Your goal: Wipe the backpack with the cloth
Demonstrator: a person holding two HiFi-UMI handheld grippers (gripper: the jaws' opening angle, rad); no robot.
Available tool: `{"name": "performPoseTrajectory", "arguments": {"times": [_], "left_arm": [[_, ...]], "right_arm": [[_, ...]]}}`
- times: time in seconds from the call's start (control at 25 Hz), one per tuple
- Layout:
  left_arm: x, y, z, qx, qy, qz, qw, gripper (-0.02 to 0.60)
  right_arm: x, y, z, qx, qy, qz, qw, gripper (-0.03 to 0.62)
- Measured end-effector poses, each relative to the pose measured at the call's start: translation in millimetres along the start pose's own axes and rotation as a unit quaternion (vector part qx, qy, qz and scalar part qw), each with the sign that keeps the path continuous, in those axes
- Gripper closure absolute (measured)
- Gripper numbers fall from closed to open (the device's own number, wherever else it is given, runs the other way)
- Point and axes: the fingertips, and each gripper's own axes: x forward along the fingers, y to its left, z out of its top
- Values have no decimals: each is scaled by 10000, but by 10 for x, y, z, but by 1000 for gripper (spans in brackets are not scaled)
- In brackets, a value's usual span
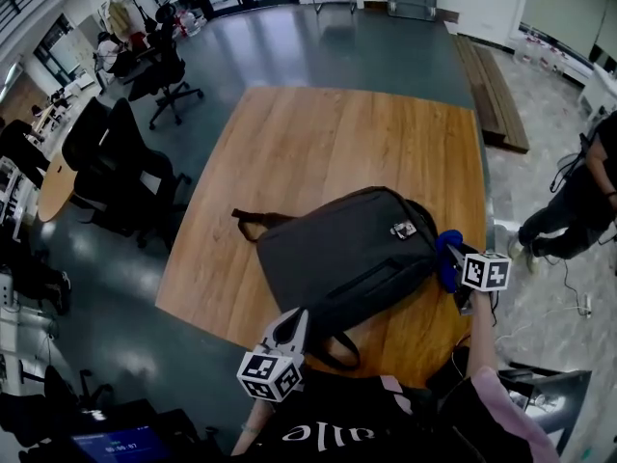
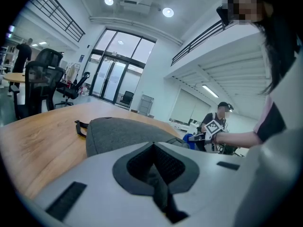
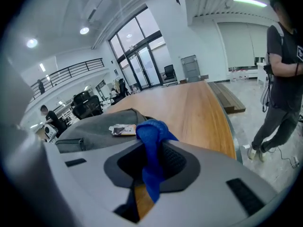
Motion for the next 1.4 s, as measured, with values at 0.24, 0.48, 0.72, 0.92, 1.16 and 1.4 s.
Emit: {"name": "performPoseTrajectory", "arguments": {"times": [0.24,0.48,0.72,0.92,1.16,1.4], "left_arm": [[-16,67,25,-86,-36,136,9999,583],[-49,179,4,-150,5,227,9996,583],[-109,278,-21,-198,9,334,9992,583],[-228,425,2,-280,-54,513,9983,583],[-457,714,87,-406,-109,701,9967,583],[-572,879,130,-466,-198,777,9957,583]], "right_arm": [[300,-61,346,-383,136,28,9992,528],[658,-18,682,-749,417,125,9962,528],[1007,212,1068,-1126,445,383,9919,528],[1275,486,1271,-1466,614,557,9857,528],[1489,927,1392,-1855,767,479,9785,528],[1664,1470,1363,-2254,859,722,9678,528]]}}
